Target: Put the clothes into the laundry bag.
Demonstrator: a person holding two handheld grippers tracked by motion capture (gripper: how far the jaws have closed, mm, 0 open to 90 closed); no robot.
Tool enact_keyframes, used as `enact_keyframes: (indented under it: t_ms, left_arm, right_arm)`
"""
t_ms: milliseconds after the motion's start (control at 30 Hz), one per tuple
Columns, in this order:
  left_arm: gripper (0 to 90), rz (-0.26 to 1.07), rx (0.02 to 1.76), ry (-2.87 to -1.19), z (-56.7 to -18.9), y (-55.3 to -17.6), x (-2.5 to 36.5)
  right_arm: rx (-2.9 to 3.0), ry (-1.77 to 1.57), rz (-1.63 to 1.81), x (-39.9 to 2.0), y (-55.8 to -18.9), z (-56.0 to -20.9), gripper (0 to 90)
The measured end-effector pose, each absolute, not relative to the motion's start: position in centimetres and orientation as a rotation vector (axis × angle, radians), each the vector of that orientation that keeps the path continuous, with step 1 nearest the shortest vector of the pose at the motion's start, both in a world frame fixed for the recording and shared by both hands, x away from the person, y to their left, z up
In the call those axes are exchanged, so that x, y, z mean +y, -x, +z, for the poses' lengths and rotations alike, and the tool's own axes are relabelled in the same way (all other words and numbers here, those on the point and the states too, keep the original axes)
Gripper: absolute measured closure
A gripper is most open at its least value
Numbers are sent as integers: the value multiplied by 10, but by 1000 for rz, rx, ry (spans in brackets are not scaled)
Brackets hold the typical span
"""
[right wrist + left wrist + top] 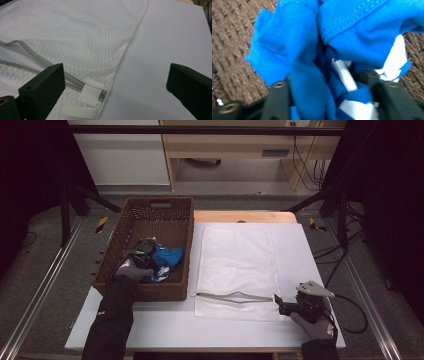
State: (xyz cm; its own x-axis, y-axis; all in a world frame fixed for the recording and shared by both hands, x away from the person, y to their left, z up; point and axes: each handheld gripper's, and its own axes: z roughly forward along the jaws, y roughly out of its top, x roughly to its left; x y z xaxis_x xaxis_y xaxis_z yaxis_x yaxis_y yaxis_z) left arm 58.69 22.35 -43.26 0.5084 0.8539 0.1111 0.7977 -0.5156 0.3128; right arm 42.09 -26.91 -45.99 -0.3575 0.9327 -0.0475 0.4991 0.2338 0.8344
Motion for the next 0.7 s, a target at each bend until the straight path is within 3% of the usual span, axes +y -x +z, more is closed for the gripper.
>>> enact_keyframes:
  t_ms: [167, 700]
  left_arm:
    - [677, 392, 1399, -2494, -428, -583, 226]
    - [696, 520, 1298, -2144, -400, -568, 242]
  right_arm:
    - [1954, -1304, 1012, -270, -421, -460, 24]
    - [1946, -1308, 1019, -271, -420, -459, 24]
